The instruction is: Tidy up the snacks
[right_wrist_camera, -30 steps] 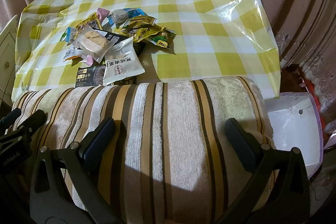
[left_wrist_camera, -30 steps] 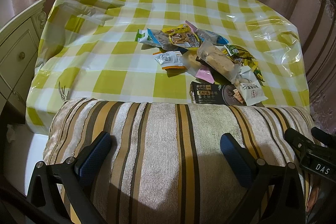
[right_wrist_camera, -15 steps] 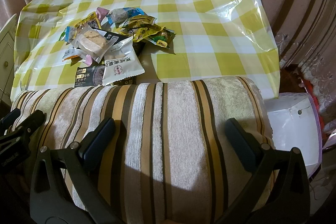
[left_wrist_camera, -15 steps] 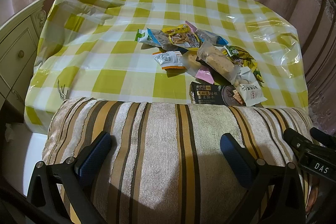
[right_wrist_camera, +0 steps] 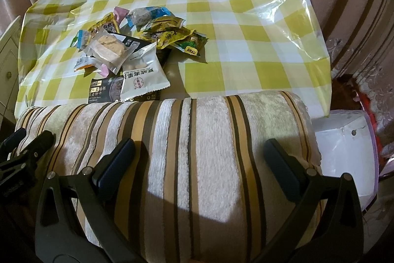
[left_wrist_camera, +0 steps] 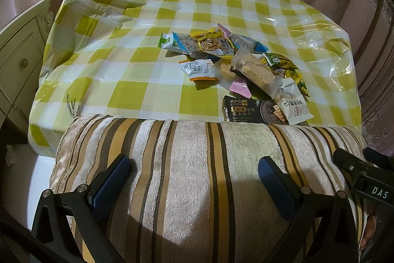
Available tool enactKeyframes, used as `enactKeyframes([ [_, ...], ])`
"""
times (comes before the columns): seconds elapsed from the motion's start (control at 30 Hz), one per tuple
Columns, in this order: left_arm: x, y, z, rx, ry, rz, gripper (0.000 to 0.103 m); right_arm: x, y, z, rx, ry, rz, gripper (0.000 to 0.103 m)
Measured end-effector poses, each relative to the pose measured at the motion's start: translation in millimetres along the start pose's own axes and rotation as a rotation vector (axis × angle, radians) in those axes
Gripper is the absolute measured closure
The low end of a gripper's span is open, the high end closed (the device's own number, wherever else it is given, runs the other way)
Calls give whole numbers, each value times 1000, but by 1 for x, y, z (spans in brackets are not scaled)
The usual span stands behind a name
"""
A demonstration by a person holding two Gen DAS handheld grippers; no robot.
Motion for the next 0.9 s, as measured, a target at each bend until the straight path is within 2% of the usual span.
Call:
enactKeyframes([
  [0.43, -6, -9, -1, 13, 10, -10, 0, -5, -12, -5, 20, 4, -8, 0],
  [0.63, -13, -28, -1, 32, 50, -8, 0, -15, -32, -19, 57, -46, -14, 0],
  [0.8, -22, -42, 1, 51, 83, -10, 9, -33, -51, -36, 104, -68, -32, 2],
  [0.87, -26, -46, 1, 66, 102, -11, 12, -45, -56, -45, 139, -66, -62, 4],
  [0.9, -27, -48, 1, 72, 111, -13, 13, -50, -59, -49, 154, -70, -74, 9],
])
Point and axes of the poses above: each gripper's, at about its wrist camera, not at the fingertips, and x roughly against the way its jaws point, z to its right, y to its underside, the point moved 7 cm from there along -x, roughly the way its jaws point, and after that the axes turned 1 degree about x, right-handed, at the moved point
